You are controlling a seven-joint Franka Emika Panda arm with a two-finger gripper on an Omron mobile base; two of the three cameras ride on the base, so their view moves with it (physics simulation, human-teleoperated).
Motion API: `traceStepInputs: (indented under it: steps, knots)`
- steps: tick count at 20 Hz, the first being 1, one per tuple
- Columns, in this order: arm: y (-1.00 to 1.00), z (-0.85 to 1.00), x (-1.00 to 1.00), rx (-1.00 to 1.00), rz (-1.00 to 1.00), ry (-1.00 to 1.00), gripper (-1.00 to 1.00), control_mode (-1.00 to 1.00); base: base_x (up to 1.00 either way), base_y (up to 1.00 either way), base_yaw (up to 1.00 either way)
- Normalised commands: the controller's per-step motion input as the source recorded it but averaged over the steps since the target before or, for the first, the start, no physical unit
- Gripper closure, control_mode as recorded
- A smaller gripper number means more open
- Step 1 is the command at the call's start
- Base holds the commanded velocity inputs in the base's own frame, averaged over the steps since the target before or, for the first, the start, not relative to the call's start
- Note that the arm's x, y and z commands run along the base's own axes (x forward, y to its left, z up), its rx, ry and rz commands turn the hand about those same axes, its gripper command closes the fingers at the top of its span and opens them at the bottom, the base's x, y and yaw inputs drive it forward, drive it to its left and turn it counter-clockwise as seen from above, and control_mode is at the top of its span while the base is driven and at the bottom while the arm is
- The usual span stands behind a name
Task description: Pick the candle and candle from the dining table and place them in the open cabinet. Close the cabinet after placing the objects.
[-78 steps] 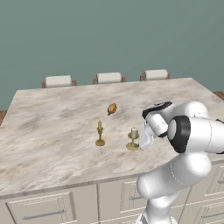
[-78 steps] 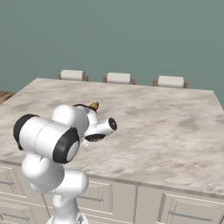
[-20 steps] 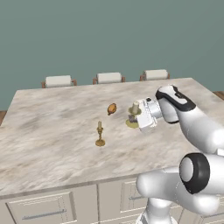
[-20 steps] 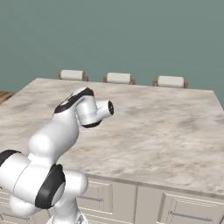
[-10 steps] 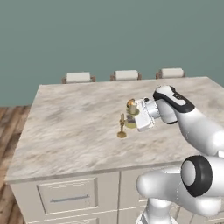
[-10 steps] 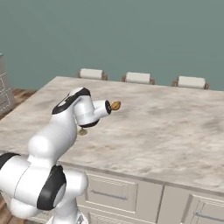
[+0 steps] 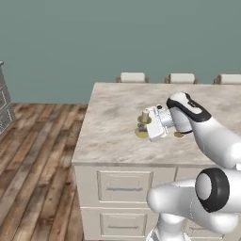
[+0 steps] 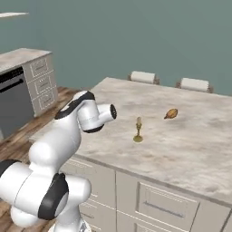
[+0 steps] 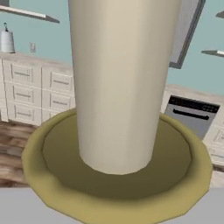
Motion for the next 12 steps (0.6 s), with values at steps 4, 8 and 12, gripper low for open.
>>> traceStepInputs:
  steps: [4,8,12]
  knots:
    - [0.0,0.0,0.0,0.0,0.0,0.0,1.0,1.0,0.0,0.86,0.43]
    - [0.0,0.0,0.0,0.0,0.0,0.0,1.0,1.0,0.0,0.88,0.42]
    - [0.0,0.0,0.0,0.0,0.0,0.0,1.0,1.0,-0.03,0.95,0.4]
